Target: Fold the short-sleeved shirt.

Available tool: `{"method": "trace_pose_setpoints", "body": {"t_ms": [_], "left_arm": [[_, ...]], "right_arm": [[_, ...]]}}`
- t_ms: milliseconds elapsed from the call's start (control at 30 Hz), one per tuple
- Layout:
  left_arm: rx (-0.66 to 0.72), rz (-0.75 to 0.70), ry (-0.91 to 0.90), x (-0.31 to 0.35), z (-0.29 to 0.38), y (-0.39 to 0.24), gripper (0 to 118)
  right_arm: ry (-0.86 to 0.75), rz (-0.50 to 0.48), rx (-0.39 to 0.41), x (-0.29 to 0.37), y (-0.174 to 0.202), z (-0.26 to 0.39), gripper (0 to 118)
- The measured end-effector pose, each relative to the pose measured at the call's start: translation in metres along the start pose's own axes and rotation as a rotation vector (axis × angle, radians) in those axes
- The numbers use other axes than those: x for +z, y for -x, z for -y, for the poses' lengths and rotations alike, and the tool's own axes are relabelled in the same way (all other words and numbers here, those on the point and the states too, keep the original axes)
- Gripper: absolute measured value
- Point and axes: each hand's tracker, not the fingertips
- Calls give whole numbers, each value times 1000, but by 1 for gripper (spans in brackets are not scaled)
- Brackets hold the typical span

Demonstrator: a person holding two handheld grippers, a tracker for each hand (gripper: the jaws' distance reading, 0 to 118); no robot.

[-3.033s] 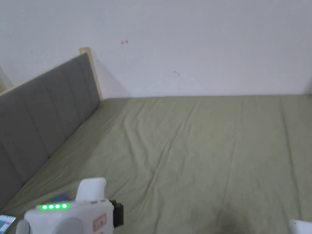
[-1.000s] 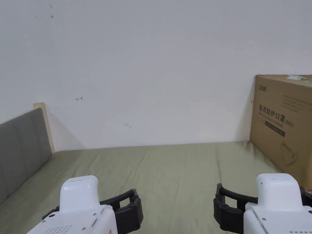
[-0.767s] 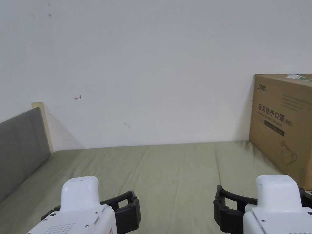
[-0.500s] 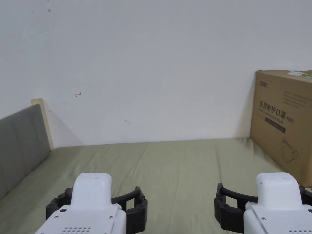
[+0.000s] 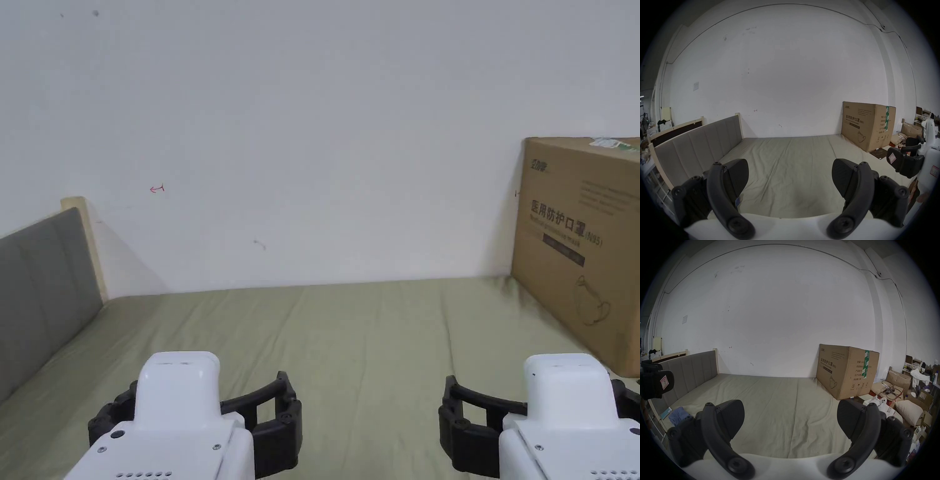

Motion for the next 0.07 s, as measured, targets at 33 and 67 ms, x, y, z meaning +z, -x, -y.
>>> {"method": "trace_pose_setpoints", "body": {"t_ms": [33, 67], "left_arm": [[3, -16, 11, 0, 1, 0, 108], [7, -27, 18, 1, 3, 1, 108]], "right_arm": [[3, -2, -5, -1, -1, 0, 114], [5, -4, -9, -1, -1, 0, 114]]}}
